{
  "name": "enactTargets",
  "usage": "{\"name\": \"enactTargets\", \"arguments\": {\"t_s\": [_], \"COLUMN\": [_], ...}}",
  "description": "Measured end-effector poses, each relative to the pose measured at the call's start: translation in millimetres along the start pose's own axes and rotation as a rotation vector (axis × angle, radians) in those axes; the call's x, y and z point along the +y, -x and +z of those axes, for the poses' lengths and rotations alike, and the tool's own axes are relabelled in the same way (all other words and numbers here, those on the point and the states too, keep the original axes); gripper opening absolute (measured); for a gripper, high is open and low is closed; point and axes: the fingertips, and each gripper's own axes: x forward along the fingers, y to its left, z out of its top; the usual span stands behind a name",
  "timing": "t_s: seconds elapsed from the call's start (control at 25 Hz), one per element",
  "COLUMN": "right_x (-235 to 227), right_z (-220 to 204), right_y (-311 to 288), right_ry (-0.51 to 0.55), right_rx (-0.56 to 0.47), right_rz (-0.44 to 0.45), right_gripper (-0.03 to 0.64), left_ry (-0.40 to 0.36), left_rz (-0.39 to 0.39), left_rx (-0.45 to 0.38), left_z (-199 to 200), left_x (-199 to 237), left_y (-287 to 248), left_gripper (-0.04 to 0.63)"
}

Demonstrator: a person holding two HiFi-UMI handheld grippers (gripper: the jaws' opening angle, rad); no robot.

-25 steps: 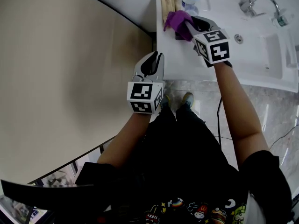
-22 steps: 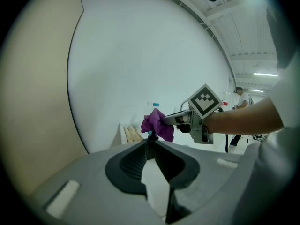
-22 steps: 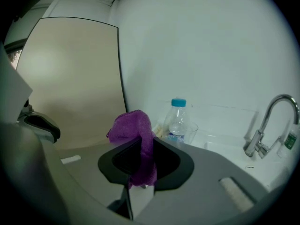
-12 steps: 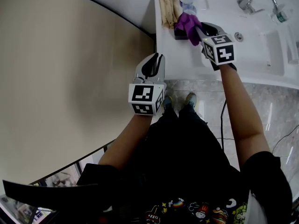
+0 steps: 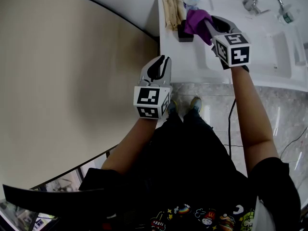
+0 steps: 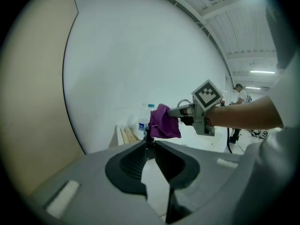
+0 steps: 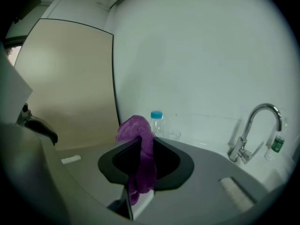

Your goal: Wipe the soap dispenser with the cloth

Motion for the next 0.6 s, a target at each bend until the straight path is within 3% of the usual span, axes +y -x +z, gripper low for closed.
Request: {"name": "enactTargets", "arguments": {"t_s": [0.24,0.6], "right_x": [31,52], "right_z": [32,-5], "right_y": [-10,-32], "right_ry": [0.032,0.056], "right_rx": [-0.051,0.040], "right_rz": [0.062,0.095], "right_gripper": [0.101,0.101], "left_ry": [0.007,0.026], "left_rz": [0.008,0.040], "left_rx": [-0.012,-0.007], "left_z": [2,-4], "left_x": [-1,9], "left_y": [3,14], "left_gripper": [0.041,0.041]}}
